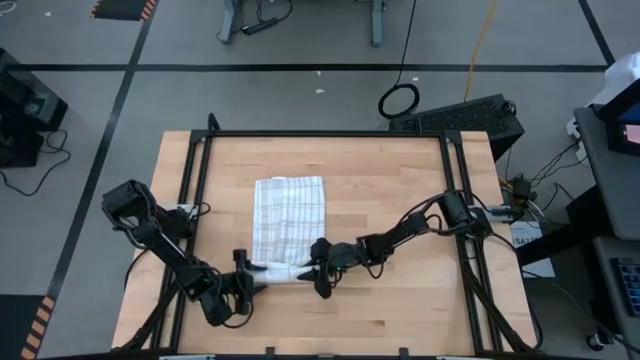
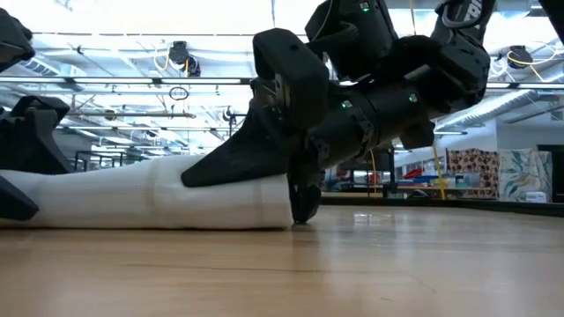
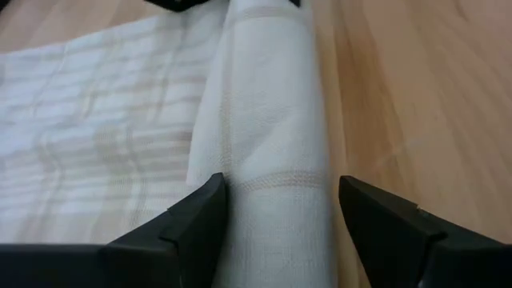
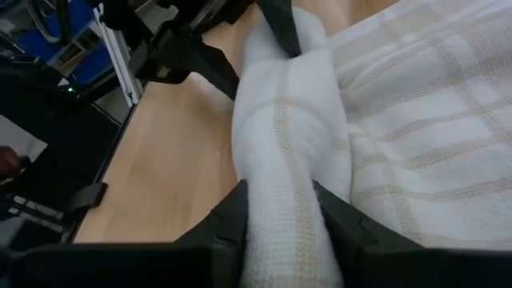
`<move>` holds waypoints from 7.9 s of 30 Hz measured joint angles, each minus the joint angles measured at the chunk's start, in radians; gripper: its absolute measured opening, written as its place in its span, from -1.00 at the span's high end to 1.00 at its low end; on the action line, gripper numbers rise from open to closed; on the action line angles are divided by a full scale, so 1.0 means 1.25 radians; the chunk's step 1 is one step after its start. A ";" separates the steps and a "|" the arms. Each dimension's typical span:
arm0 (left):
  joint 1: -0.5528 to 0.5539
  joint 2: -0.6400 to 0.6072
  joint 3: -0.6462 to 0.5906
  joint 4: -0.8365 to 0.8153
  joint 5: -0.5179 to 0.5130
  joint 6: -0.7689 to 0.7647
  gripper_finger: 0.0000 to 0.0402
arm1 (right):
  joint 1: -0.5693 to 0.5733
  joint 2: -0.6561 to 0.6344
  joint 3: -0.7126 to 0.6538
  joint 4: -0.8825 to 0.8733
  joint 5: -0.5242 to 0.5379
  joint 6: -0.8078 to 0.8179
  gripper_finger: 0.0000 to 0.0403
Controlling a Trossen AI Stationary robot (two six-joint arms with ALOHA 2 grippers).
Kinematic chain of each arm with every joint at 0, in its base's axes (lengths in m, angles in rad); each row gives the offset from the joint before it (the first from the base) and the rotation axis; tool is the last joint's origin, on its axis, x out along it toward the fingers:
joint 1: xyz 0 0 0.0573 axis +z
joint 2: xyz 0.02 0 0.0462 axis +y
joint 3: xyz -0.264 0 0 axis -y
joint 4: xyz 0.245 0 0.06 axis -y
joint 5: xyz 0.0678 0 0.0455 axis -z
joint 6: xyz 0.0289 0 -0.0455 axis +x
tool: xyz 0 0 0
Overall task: Roll towel
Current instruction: Roll the white towel
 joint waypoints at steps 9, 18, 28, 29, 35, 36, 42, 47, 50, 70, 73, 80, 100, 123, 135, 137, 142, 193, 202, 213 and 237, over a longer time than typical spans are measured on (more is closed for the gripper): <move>0.008 -0.012 0.000 -0.004 0.027 -0.099 0.34 | 0.017 -0.053 -0.005 -0.034 -0.028 -0.244 0.14; 0.008 -0.058 -0.002 0.009 0.103 -0.127 0.78 | 0.050 -0.157 -0.005 -0.181 0.019 -0.319 -0.53; 0.085 -0.127 -0.002 0.011 0.231 -0.131 0.69 | 0.143 -0.203 -0.002 -0.136 0.223 -0.501 -0.55; 0.099 -0.127 -0.002 0.013 0.245 -0.125 0.70 | 0.147 -0.190 -0.002 -0.120 0.225 -0.494 -0.55; 0.167 -0.125 -0.002 0.051 0.362 -0.118 0.72 | 0.151 -0.105 -0.002 -0.032 0.263 -0.469 -0.55; 0.174 -0.125 -0.002 0.055 0.372 -0.117 0.72 | 0.150 -0.091 -0.001 -0.014 0.274 -0.469 -0.55; 0.199 -0.125 -0.002 0.057 0.409 -0.118 0.72 | 0.132 -0.039 -0.001 0.018 0.280 -0.475 -0.55; 0.209 -0.126 -0.002 0.057 0.418 -0.114 0.72 | 0.119 -0.022 -0.001 0.021 0.277 -0.463 -0.55; 0.209 -0.126 -0.002 0.056 0.417 -0.112 0.70 | 0.107 -0.021 0.000 0.017 0.271 -0.432 -0.55; 0.203 -0.241 0.009 -0.126 0.349 -0.075 -0.15 | 0.013 -0.023 0.001 -0.020 0.063 -0.186 0.25; 0.190 -0.304 0.014 -0.169 0.292 -0.070 -0.18 | 0.000 -0.023 0.001 -0.026 0.039 -0.144 0.40; 0.118 -0.315 0.011 -0.114 0.099 -0.025 -0.18 | -0.028 -0.023 0.001 -0.028 0.026 -0.075 0.53; 0.030 -0.025 0.006 -0.027 -0.016 -0.012 -0.15 | -0.035 -0.024 0.001 -0.029 -0.011 0.037 0.53; 0.242 -0.167 0.005 0.008 0.374 -0.005 0.67 | 0.100 -0.269 -0.003 -0.323 0.183 -0.324 -0.22; 0.354 -0.155 0.005 0.025 0.561 0.009 0.68 | 0.201 -0.077 -0.003 0.024 0.438 -0.503 -0.19; 0.366 -0.155 0.002 0.023 0.568 0.008 0.68 | 0.187 -0.058 -0.003 0.043 0.422 -0.523 -0.24; 0.385 -0.156 -0.015 0.030 0.584 0.009 0.68 | 0.153 -0.076 -0.009 0.012 0.390 -0.542 -0.35; 0.203 -0.259 -0.003 -0.018 0.155 0.294 -0.35 | -0.066 -0.079 -0.114 0.021 0.039 0.015 0.63; 0.195 -0.121 -0.003 -0.004 0.115 0.302 -0.35 | -0.082 -0.079 -0.114 0.015 -0.003 0.053 0.64; 0.258 -0.062 -0.002 -0.003 0.136 0.213 -0.14 | -0.082 -0.079 -0.114 0.016 -0.016 0.045 0.64; 0.378 -0.092 -0.002 0.078 0.497 0.092 0.60 | 0.109 -0.280 -0.116 -0.143 0.208 -0.412 -0.17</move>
